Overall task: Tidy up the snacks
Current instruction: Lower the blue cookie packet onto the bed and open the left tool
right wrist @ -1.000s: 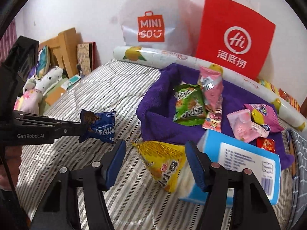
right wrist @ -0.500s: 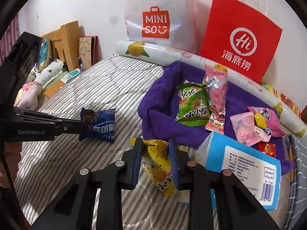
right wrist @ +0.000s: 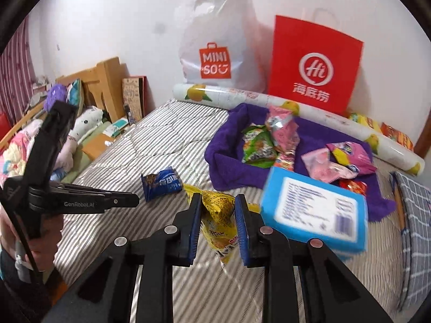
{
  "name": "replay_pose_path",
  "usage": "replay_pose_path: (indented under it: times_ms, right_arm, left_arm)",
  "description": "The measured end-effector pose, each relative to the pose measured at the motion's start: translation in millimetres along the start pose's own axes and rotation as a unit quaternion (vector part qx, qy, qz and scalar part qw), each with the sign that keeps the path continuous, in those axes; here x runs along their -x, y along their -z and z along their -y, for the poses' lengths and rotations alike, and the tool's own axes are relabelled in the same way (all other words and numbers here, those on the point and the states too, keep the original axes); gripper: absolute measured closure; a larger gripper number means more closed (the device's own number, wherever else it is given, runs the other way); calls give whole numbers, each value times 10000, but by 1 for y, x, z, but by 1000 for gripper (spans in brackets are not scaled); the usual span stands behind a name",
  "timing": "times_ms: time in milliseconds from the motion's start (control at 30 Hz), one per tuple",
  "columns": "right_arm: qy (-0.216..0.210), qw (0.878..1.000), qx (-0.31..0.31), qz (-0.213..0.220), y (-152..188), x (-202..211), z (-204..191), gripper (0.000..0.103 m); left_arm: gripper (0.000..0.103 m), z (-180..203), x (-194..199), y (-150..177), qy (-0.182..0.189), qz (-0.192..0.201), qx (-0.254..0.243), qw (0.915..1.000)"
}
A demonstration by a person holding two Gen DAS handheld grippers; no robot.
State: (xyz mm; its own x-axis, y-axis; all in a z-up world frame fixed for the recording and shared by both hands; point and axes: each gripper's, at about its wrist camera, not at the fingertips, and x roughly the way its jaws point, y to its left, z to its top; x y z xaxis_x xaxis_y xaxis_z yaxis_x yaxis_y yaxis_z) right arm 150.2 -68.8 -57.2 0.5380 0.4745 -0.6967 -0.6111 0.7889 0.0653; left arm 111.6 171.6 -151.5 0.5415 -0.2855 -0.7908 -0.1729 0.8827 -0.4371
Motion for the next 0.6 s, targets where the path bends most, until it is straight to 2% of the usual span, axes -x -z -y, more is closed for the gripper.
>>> replay_pose_path:
  times_ms: [233, 267, 300, 367, 533, 600]
  right_arm:
    - [232, 9993, -278, 31, 27, 36, 30, 85]
    - [285, 9991, -311, 20, 30, 39, 34, 85]
    - [347, 9988, -352, -3, 34, 42, 40, 85]
    - [473, 9980, -424, -55, 41, 48, 51, 85]
    - [791, 9948, -437, -466, 57, 41, 72, 84]
    - [730, 9943, -499, -596, 62, 30, 77, 84]
  left_arm:
    - [95, 11, 0, 1, -296, 13, -20, 9996]
    - [89, 11, -1, 1, -341, 21, -31, 9994]
    - [76, 12, -1, 0, -382, 44, -45, 9993]
    - [65, 14, 0, -3, -455, 156, -65, 9988]
    - [65, 18, -1, -12, -613, 291, -121, 9976]
    - [63, 17, -4, -16, -607, 272, -104, 9977]
